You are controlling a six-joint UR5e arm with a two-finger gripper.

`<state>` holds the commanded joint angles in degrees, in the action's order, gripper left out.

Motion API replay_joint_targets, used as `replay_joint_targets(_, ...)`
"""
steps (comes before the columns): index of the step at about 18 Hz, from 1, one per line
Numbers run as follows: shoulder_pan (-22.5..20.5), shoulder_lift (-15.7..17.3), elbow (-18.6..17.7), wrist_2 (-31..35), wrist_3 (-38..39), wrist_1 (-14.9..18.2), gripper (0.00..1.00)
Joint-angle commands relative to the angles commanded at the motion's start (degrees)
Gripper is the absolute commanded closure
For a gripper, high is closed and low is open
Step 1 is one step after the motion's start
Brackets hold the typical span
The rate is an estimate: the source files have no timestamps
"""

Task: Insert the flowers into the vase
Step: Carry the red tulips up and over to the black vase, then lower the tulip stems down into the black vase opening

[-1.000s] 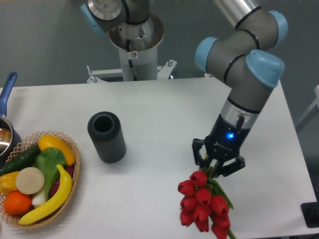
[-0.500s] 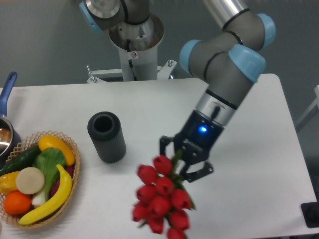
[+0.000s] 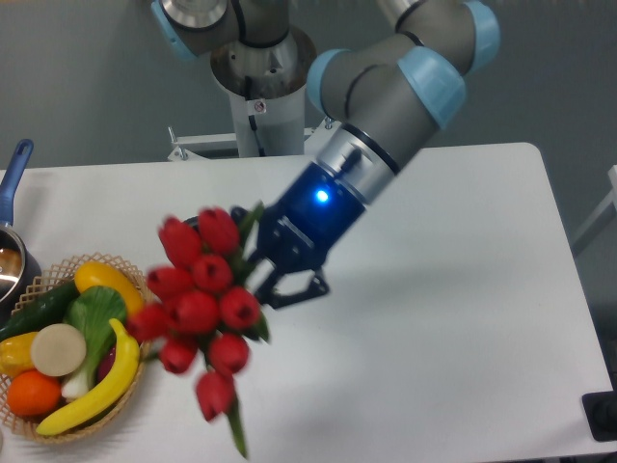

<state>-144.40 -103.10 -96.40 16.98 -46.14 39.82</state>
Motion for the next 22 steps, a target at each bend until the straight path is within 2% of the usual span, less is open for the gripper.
replay_joint_targets(3, -0.79, 3.25, -6.24, -6.24, -5.35, -0.62, 1.0)
replay_joint_targets(10, -3.95, 10.37, -17.67, -11.88, -12.82, -0.53, 1.0)
replay_joint_targets(12, -4.04, 10.47, -19.26, -12.23, -15.99, -0.53, 1.0)
replay_joint_targets(22, -4.39, 10.91, -23.4, -12.32, -21.71, -0.45, 1.0)
